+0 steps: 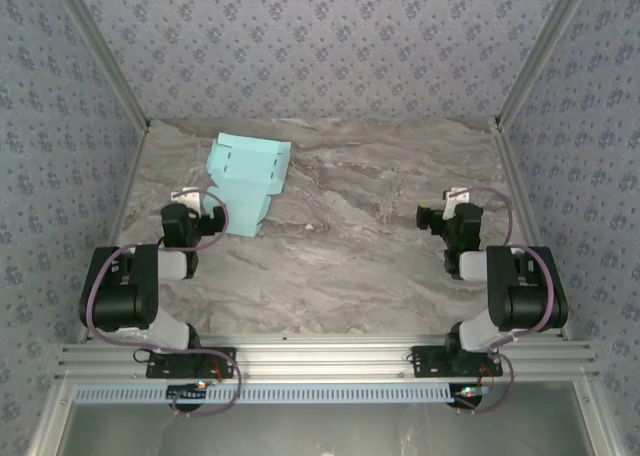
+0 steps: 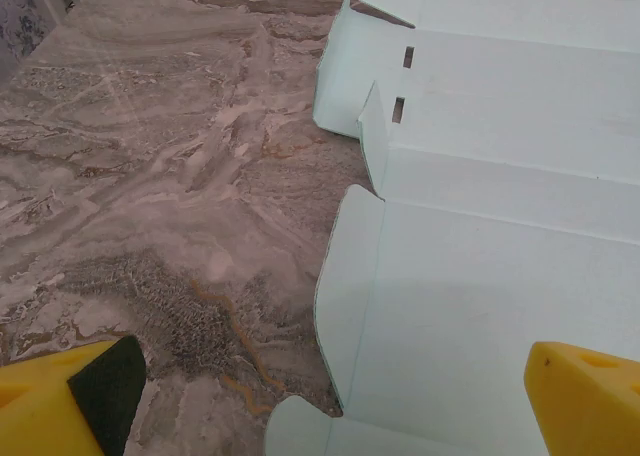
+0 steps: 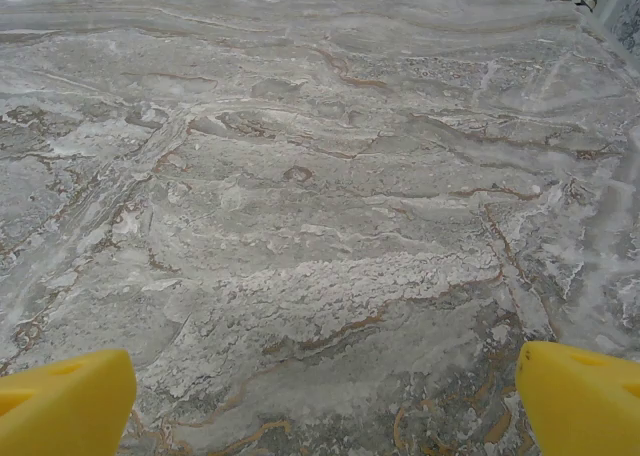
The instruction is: Fold the paper box
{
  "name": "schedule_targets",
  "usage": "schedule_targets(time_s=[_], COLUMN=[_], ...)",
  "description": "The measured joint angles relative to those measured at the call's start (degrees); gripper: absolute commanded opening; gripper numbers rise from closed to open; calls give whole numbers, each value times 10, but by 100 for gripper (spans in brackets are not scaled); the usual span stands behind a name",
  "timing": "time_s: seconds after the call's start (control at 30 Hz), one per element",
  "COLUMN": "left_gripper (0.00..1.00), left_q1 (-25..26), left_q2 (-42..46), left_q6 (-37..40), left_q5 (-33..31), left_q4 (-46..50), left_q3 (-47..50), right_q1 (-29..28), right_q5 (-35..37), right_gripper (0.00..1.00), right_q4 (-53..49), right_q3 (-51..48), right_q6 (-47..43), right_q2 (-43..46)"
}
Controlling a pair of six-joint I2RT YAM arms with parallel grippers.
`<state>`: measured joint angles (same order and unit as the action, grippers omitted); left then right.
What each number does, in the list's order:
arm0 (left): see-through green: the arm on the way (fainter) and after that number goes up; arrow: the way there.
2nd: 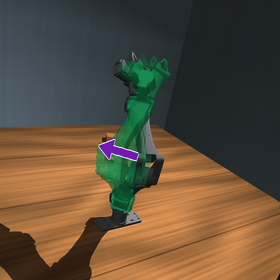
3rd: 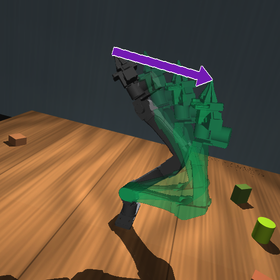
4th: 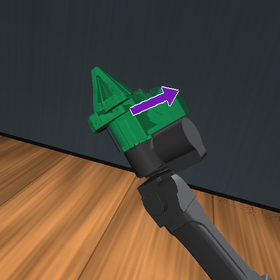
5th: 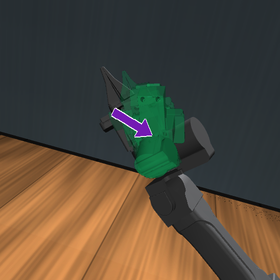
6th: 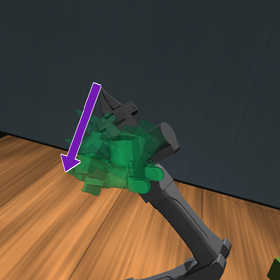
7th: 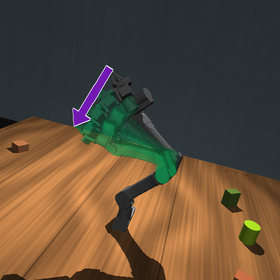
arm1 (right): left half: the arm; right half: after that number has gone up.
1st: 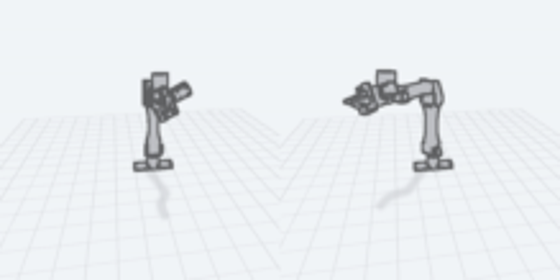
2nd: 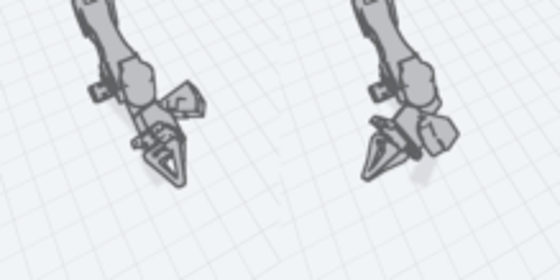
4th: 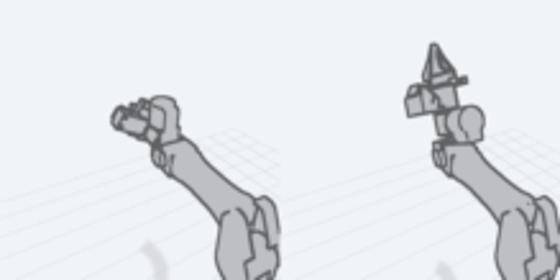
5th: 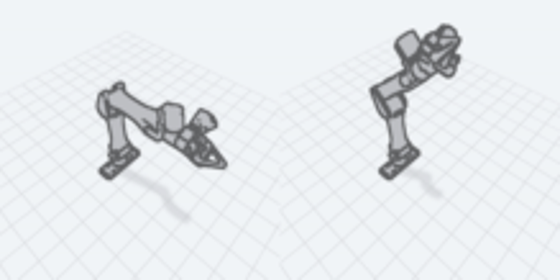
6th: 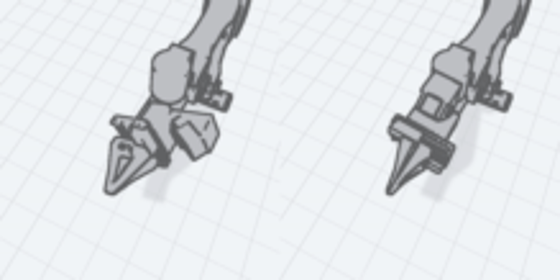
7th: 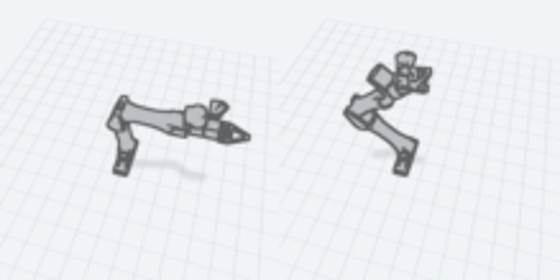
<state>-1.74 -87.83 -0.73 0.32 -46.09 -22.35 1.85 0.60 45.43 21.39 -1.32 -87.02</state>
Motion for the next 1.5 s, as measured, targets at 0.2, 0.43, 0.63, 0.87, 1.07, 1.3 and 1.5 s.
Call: schedule_targets(time_s=[0.2,0.43,0.63,0.87,1.07,1.3,1.5], left_gripper=[99,99,99,99,99,99,99], left_q1=[0,0,0,-1,2,6,-18], left_q2=[0,0,0,0,53,246,211], left_q6=[0,0,0,-2,-21,-137,-219], left_q5=[0,0,0,0,-35,-55,-46], left_q4=[0,0,0,0,115,325,461], left_q3=[0,0,0,0,-28,-148,-226], right_q1=[0,0,0,3,2,25,33], right_q5=[0,0,0,18,79,181,200], right_gripper=[100,100,100,100,100,100,95], right_q4=[0,0,0,0,-70,-350,-561], right_q3=[0,0,0,-1,-17,156,285], right_q6=[0,0,0,9,31,237,405], right_q2=[0,0,0,3,128,275,234])
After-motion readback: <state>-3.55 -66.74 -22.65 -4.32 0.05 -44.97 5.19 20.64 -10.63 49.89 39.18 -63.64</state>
